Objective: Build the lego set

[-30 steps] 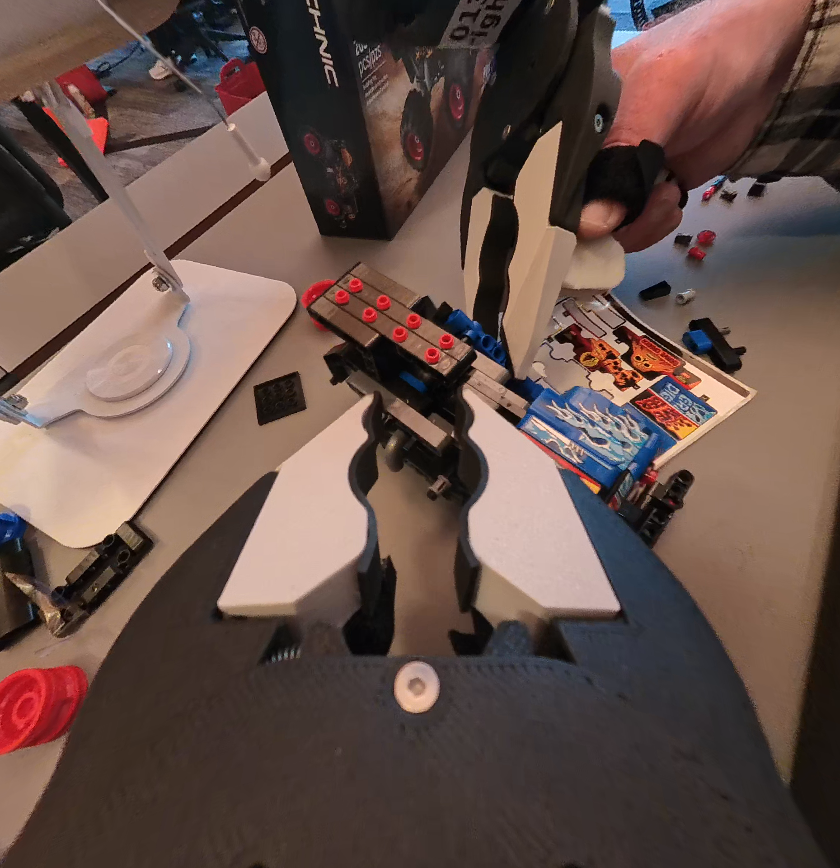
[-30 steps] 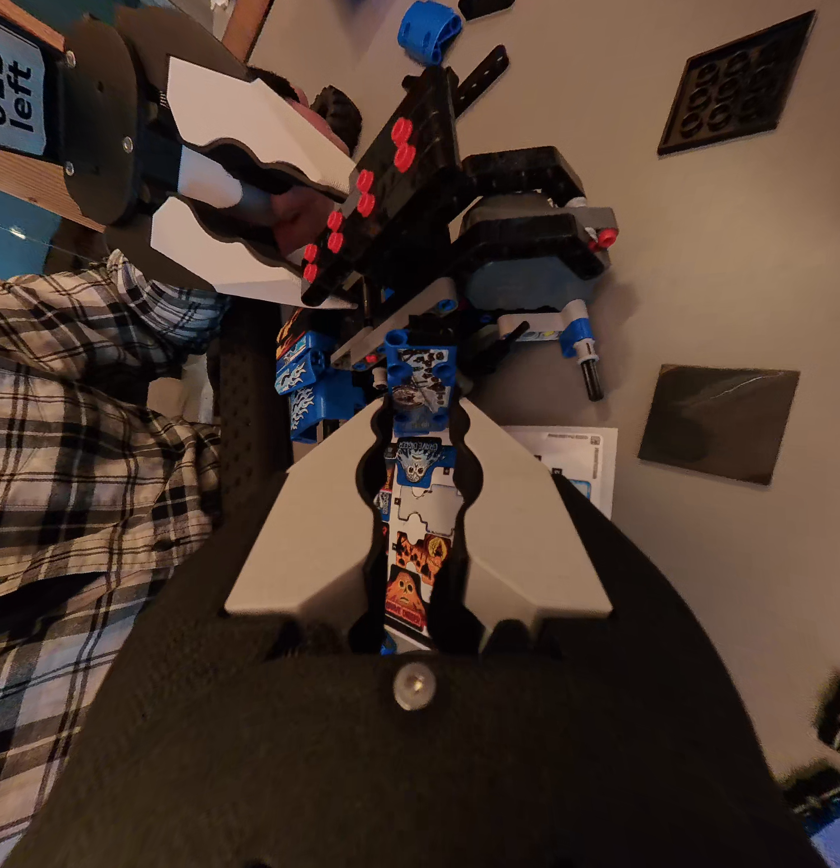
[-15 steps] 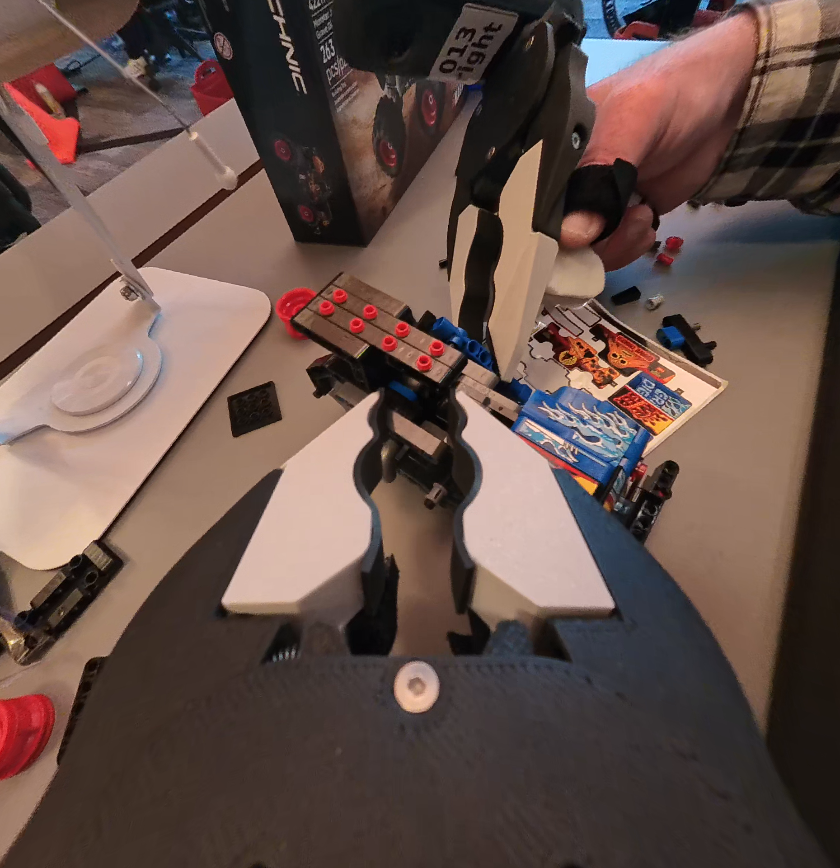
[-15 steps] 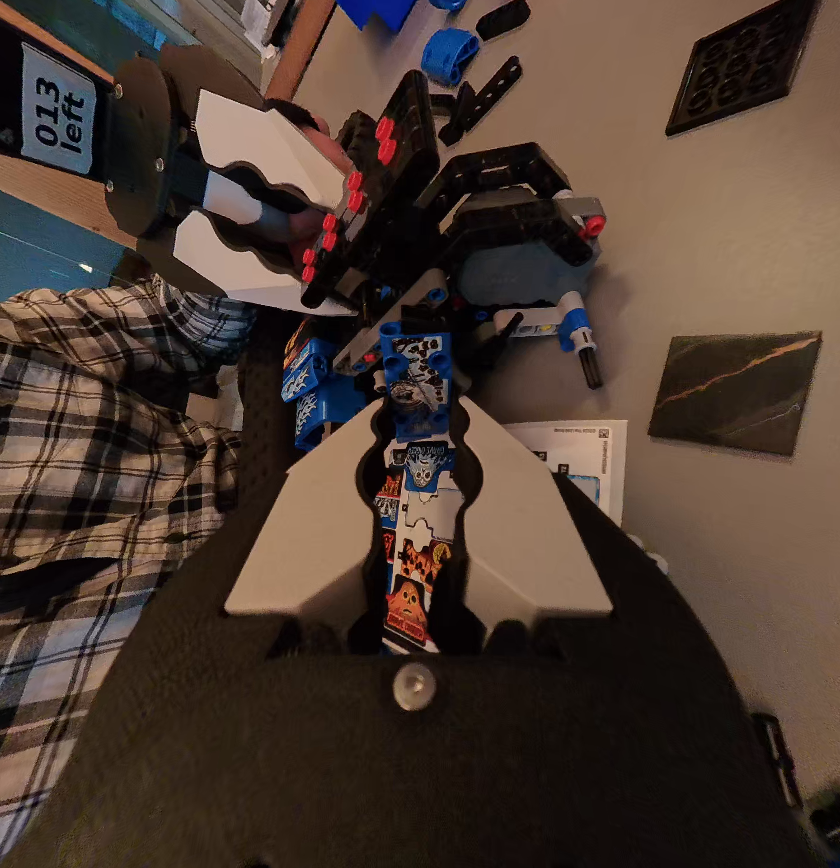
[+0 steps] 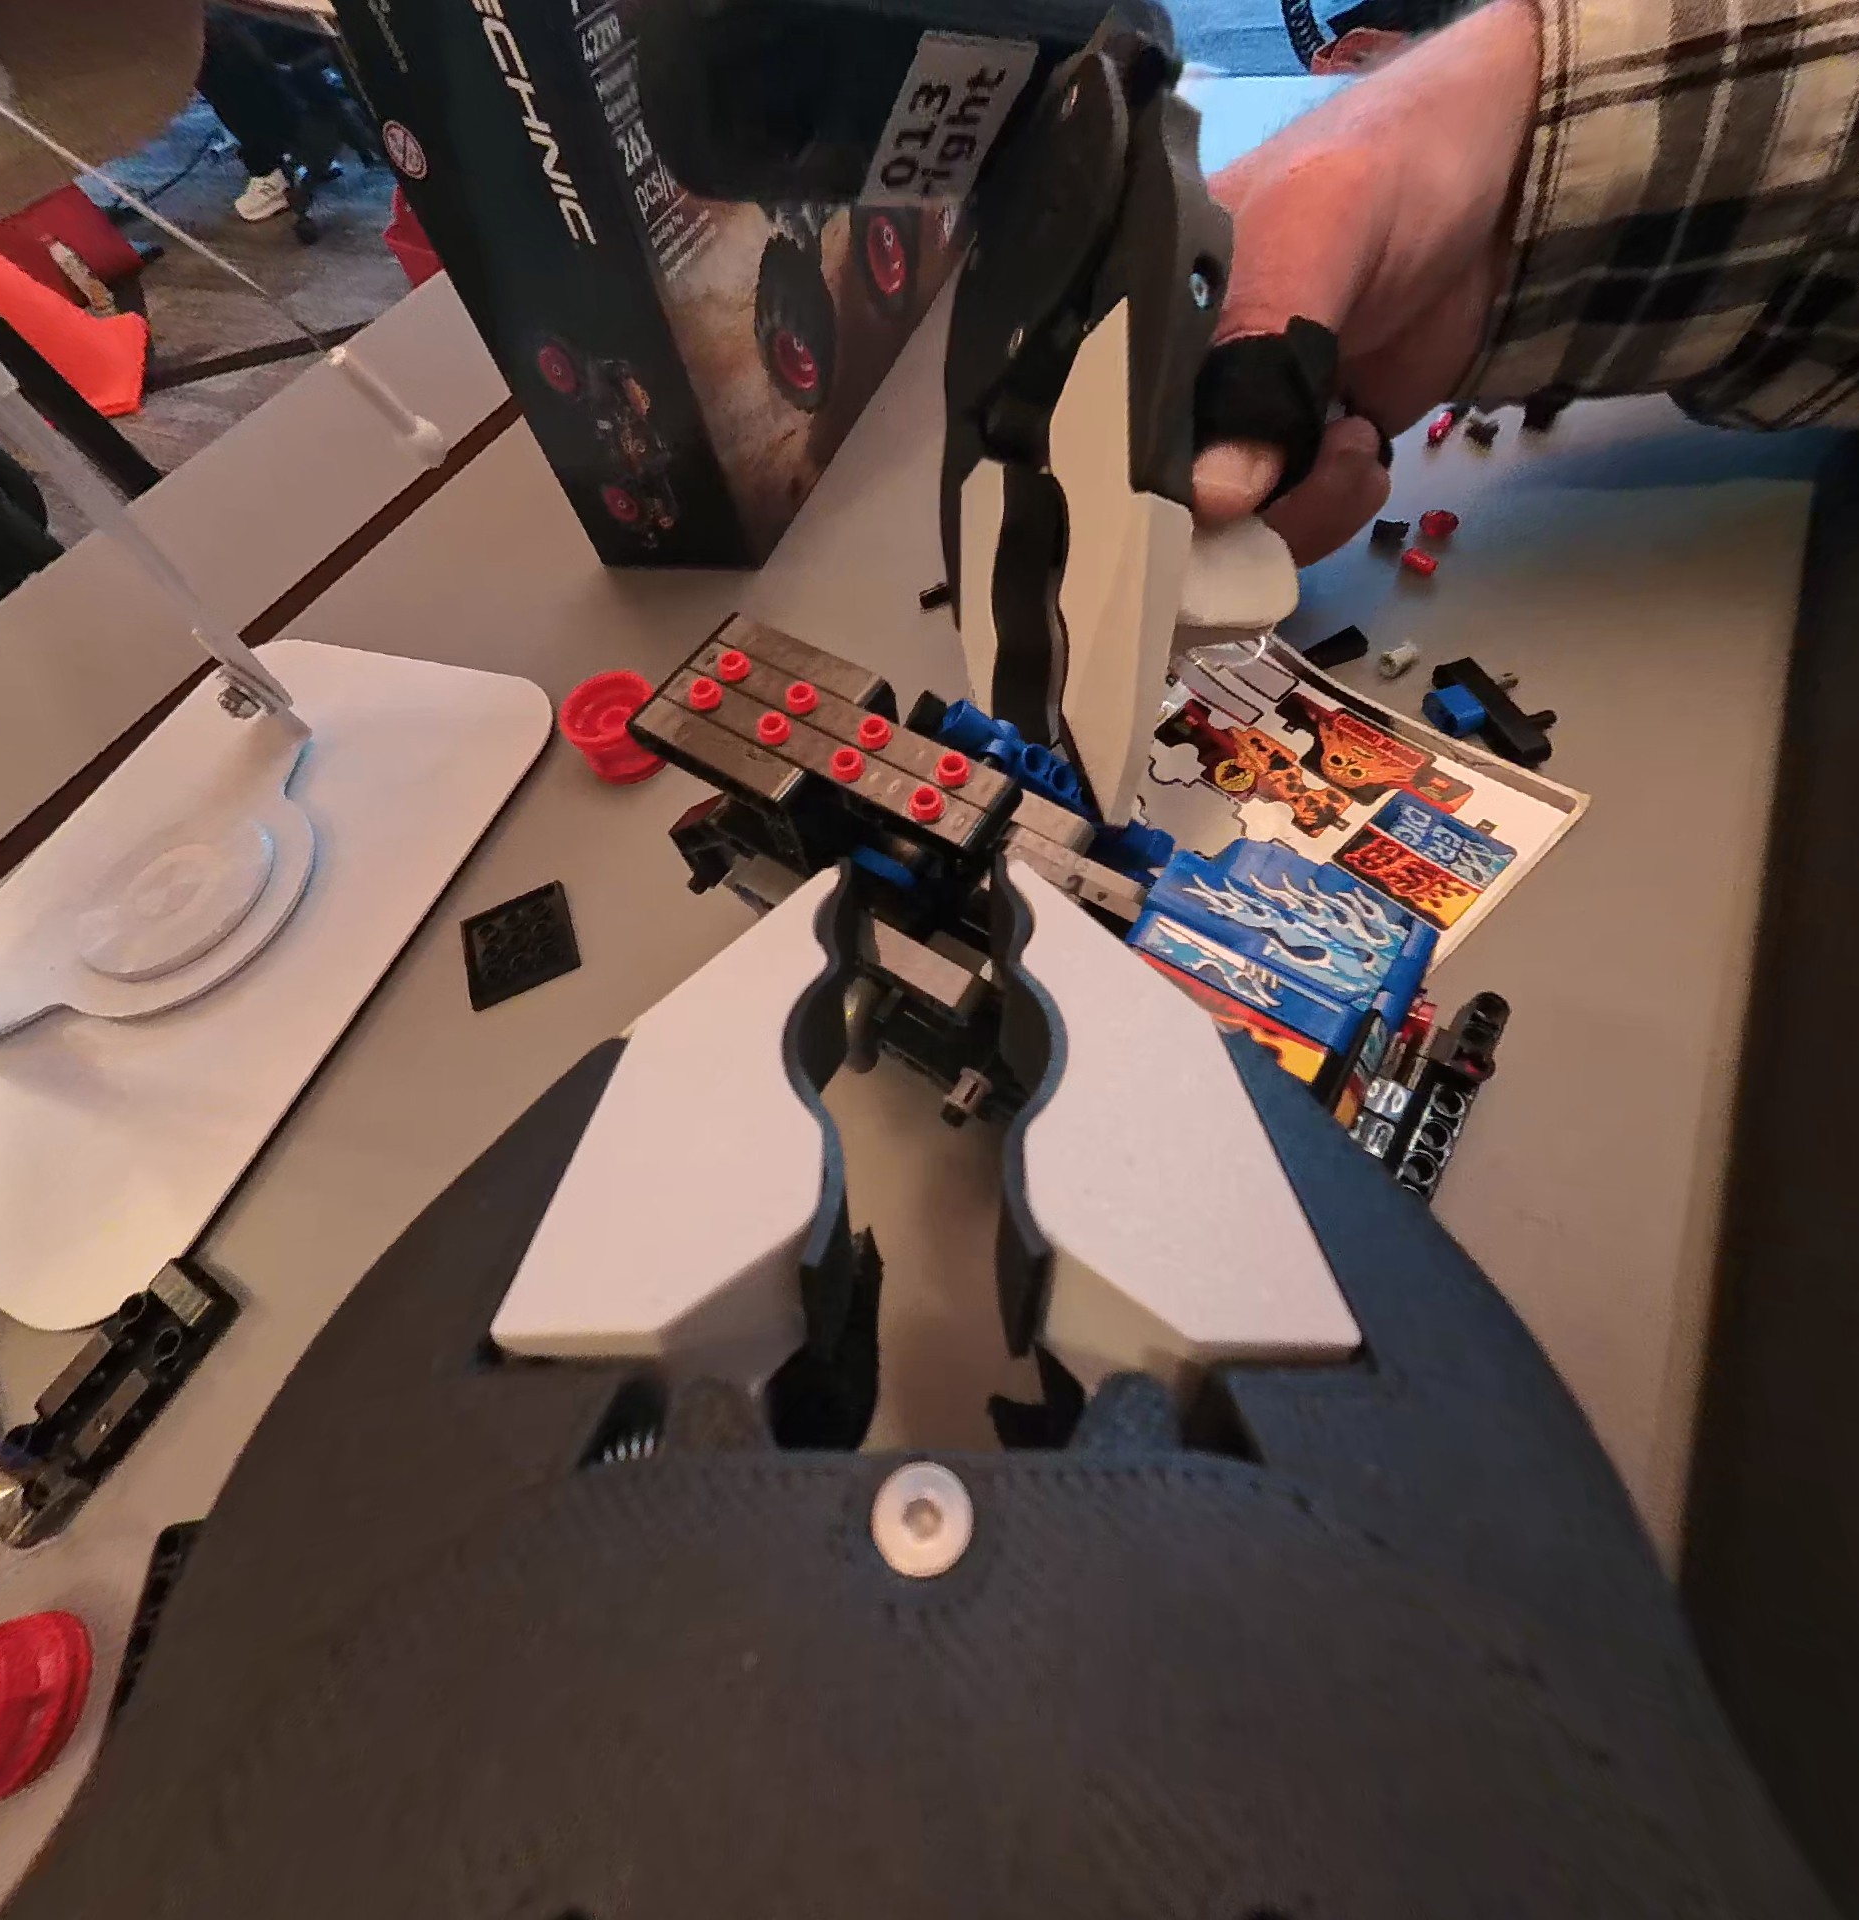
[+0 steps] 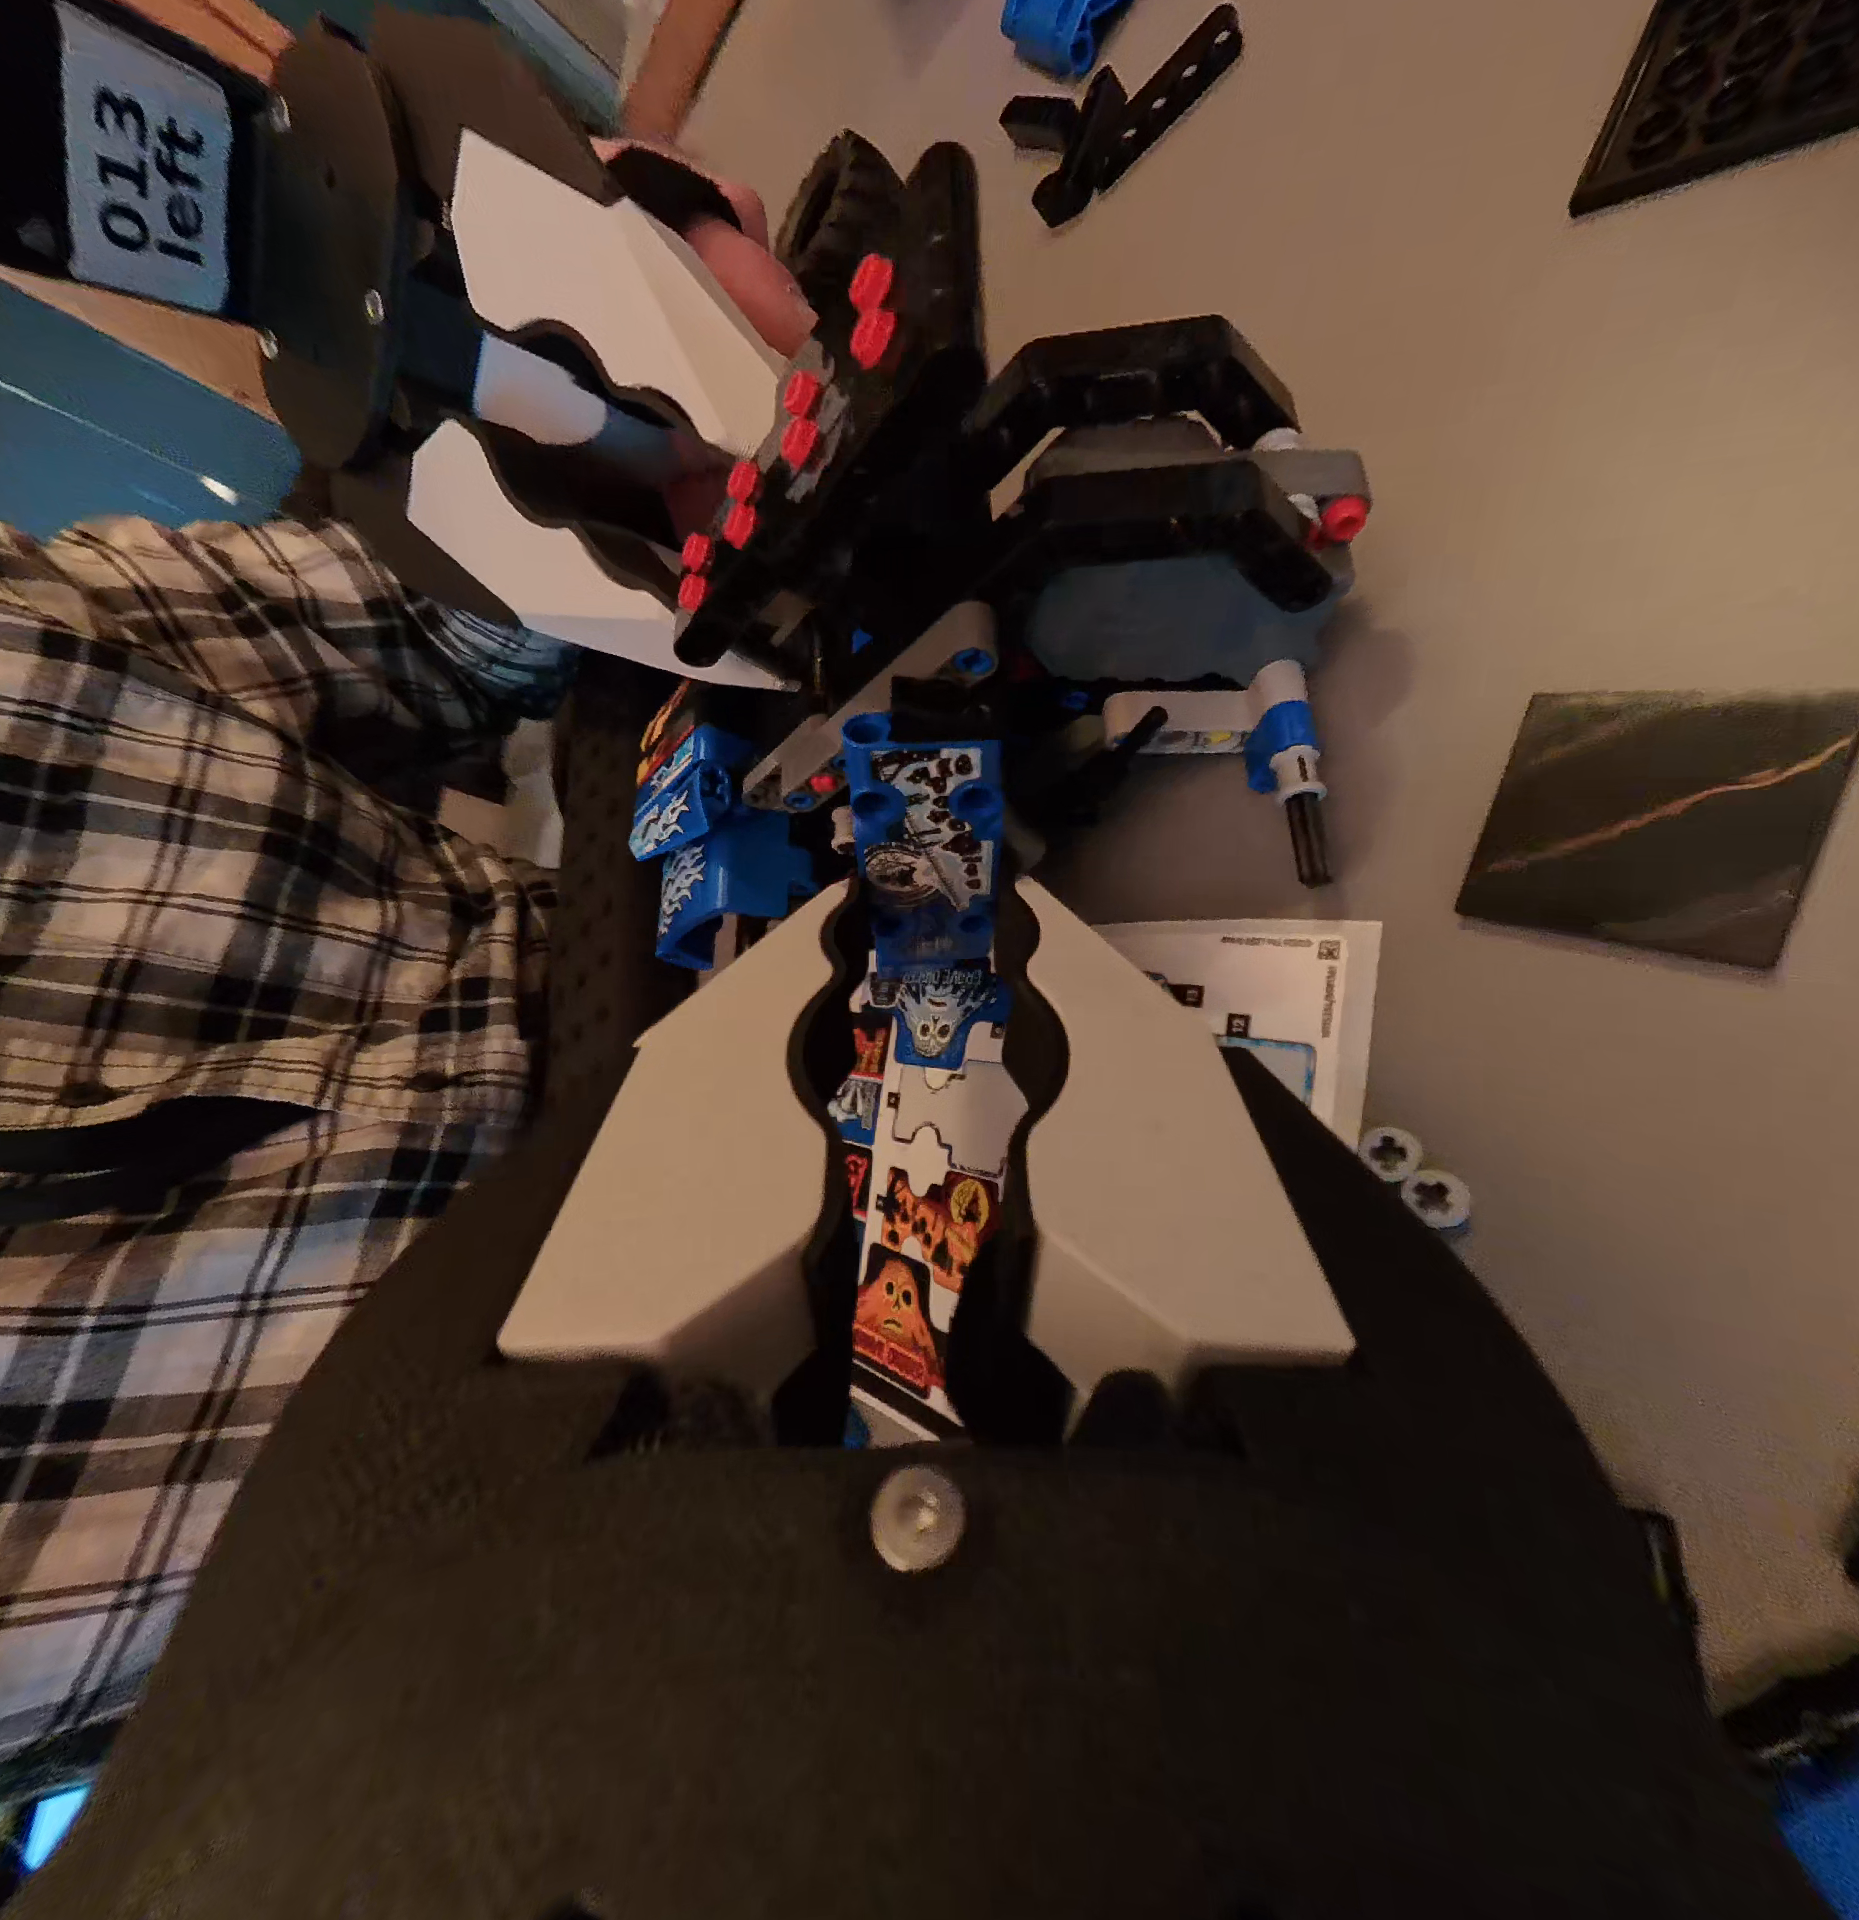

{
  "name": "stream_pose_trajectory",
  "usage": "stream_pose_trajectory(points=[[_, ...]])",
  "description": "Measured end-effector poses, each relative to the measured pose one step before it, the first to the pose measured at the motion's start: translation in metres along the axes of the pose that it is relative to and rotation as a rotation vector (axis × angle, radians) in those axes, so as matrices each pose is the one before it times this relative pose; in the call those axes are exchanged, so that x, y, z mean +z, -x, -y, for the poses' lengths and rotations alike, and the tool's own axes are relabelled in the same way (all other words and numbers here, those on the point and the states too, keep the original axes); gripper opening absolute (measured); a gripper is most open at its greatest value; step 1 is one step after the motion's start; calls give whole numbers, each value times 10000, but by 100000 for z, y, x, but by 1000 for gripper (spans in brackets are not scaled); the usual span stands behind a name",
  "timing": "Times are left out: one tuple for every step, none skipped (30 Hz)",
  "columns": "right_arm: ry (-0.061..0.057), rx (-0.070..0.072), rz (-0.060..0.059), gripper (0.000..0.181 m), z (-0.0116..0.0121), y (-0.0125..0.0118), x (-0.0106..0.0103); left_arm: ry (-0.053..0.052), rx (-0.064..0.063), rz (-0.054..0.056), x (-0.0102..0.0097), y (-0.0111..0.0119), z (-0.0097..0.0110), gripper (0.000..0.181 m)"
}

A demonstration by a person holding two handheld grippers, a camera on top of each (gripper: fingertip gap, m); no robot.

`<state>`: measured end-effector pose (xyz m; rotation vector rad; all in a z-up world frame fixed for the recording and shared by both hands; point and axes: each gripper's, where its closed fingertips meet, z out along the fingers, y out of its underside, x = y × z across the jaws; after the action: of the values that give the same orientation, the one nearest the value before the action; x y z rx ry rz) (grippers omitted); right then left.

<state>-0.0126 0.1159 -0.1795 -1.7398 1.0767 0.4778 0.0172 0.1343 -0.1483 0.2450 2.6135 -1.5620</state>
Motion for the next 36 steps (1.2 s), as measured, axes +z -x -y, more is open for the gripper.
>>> stream_pose_trajectory(points=[[-137,205,178,22,-19,37,-9,3,38,-1,7,-73,19,24],[-70,99,96,22,-69,78,-31,-17,12,-32,17,-127,32,23],[-12,58,19,22,-91,75,-19,-3,49,-2,8,-98,19,23],[-15,82,-7,22,-68,53,4,15,103,36,18,-52,28,22],[-24,92,-29,22,-25,26,20,2,61,5,31,-77,29,20],[-6,92,-23,22,-52,55,20,-12,31,-6,49,-72,45,20],[-3,64,-29,22,-62,64,33,-13,39,-6,23,-69,33,20],[-23,73,-42,22,-45,32,46,4,53,29,7,-9,19,19],[-60,119,7,22,-7,71,36,-11,-1,-2,4,-36,9,20],[-48,110,125,22,-76,208,71,-18,-14,-35,18,-80,22,20],[-96,138,88,22,-30,117,119,6,39,15,-8,-23,-7,19],[-117,83,18,22,19,6,-2,4,30,14,6,-17,12,19],[-96,79,-11,22,22,-23,30,2,-3,1,-1,0,-2,19],[-59,21,-13,22,4,30,14,-8,-15,-10,-12,-7,-3,19],[-26,12,2,22,-8,24,-11,-1,2,4,1,-3,3,19],[-11,4,-10,22,2,1,-9,8,14,9,3,3,-2,19],[2,-3,-17,22,-3,3,7,-1,2,1,-8,-7,-1,19],[10,16,10,22,-19,22,6,-8,0,-1,-7,-15,-4,18],[11,-8,18,22,-20,36,-5,0,14,-3,-14,-33,12,19],[19,34,35,22,-37,36,3,3,23,4,12,-28,3,19],[42,-11,28,22,-63,56,-8,-9,-9,-34,15,-72,22,19],[72,-78,-18,22,-90,63,-49,-16,-3,-34,25,-89,27,19],[93,-155,-89,22,-110,-22,-96,-2,21,-9,20,-74,30,19],[89,2,29,22,-66,24,-55,2,30,4,26,-38,27,19],[83,33,51,22,-37,16,31,3,22,2,7,-10,7,19],[66,14,13,22,-3,1,7,-8,-14,-8,-4,6,0,19],[54,-41,-41,22,-10,6,-27,-10,-11,-13,-6,-21,-6,19],[44,-12,-8,22,-47,16,-16,1,14,0,0,-30,8,19],[28,-7,-32,22,-29,0,-10,10,35,-2,-2,-33,13,19],[66,-44,-66,22,-59,23,-17,-5,9,-32,4,-77,17,19],[67,-10,-20,22,-93,64,-27,-12,5,-22,1,-77,25,19],[13,39,27,22,-63,47,3,9,19,-4,4,-39,4,19],[-22,111,98,22,-30,74,40,16,34,3,-2,-34,20,19],[-23,87,73,22,-26,79,57,10,49,1,4,-60,15,19],[-10,21,63,22,-64,59,85,0,21,-13,2,-81,20,19],[-56,91,161,22,-25,70,51,-2,20,0,3,-44,18,18]])
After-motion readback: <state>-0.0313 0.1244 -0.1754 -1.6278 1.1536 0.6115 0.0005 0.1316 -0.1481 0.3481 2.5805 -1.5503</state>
